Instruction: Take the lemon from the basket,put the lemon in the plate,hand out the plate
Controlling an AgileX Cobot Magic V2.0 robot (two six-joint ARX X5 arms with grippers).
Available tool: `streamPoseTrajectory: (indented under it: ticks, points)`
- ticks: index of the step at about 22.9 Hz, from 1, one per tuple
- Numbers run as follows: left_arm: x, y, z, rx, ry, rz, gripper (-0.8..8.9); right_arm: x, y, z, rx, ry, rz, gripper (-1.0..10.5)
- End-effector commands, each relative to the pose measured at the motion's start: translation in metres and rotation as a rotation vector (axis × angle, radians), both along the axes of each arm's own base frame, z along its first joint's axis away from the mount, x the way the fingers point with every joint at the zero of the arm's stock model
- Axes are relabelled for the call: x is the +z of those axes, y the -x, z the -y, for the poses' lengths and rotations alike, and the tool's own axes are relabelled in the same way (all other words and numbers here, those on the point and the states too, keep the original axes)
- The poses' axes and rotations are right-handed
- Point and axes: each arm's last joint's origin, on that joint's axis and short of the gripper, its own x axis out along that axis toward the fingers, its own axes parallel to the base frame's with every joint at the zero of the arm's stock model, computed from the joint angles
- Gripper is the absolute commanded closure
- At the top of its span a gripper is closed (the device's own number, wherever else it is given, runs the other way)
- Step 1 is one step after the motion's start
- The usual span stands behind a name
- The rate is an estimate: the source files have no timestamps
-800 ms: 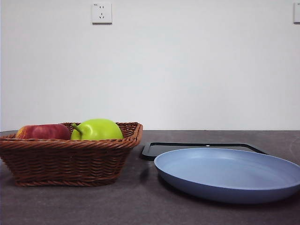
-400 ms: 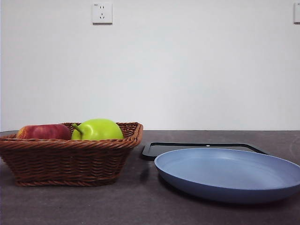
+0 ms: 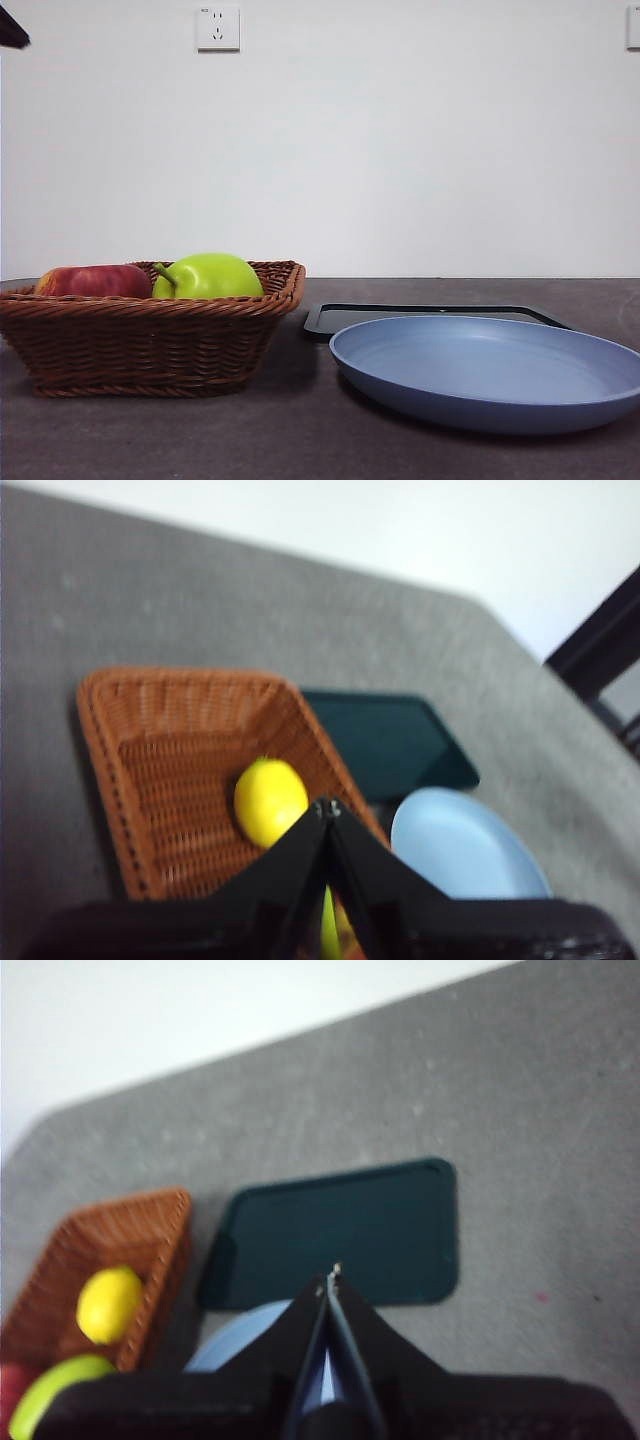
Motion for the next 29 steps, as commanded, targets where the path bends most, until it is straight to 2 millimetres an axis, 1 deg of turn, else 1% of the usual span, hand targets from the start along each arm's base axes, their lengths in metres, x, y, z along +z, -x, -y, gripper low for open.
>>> streamPoseTrajectory:
  ticks: [1,5,8,10,11,13,14,15,16,18,21,24,27,29]
  points:
    - [0.013,-0.011,0.004,-0.08,-0.094,-0.007,8.07,0.007,-0.008,-0.001,0.043,0.083,-0.045,9.4]
    - [0.024,-0.023,0.011,-0.156,-0.149,-0.089,8.07,0.003,-0.022,-0.003,0.127,0.12,-0.174,9.4]
    - [0.029,-0.028,0.019,-0.212,-0.166,-0.123,8.06,-0.01,-0.032,-0.005,0.194,0.104,-0.289,9.4]
    - [0.03,-0.029,0.024,-0.24,-0.167,-0.114,7.94,-0.02,-0.04,-0.005,0.201,0.105,-0.381,9.1]
    - [0.03,-0.029,0.026,-0.248,-0.168,-0.112,7.45,-0.025,-0.045,-0.006,0.205,0.105,-0.421,8.8]
    - [0.03,-0.028,0.028,-0.252,-0.166,-0.115,5.86,-0.033,-0.053,-0.006,0.207,0.102,-0.482,8.0]
    - [0.03,-0.028,0.029,-0.252,-0.17,-0.115,5.34,-0.037,-0.057,-0.006,0.209,0.1,-0.509,7.6]
    - [0.03,-0.028,0.03,-0.241,-0.174,-0.121,5.11,-0.041,-0.061,-0.007,0.211,0.099,-0.534,7.1]
    - [0.03,-0.028,0.031,-0.242,-0.169,-0.126,5.1,-0.045,-0.066,-0.008,0.216,0.103,-0.56,6.7]
    - [0.03,-0.028,0.032,-0.244,-0.159,-0.133,4.99,-0.055,-0.075,-0.011,0.234,0.108,-0.609,6.6]
    - [0.03,-0.027,0.035,-0.259,-0.16,-0.133,4.98,-0.075,-0.095,-0.018,0.258,0.113,-0.687,6.6]
    - [0.03,-0.027,0.036,-0.263,-0.16,-0.132,4.99,-0.101,-0.116,-0.026,0.283,0.121,-0.755,6.6]
    - [0.03,-0.027,0.036,-0.263,-0.16,-0.133,4.99,-0.128,-0.134,-0.032,0.297,0.123,-0.819,6.7]
    - [0.03,-0.027,0.036,-0.263,-0.161,-0.133,4.99,-0.144,-0.142,-0.037,0.314,0.123,-0.846,7.1]
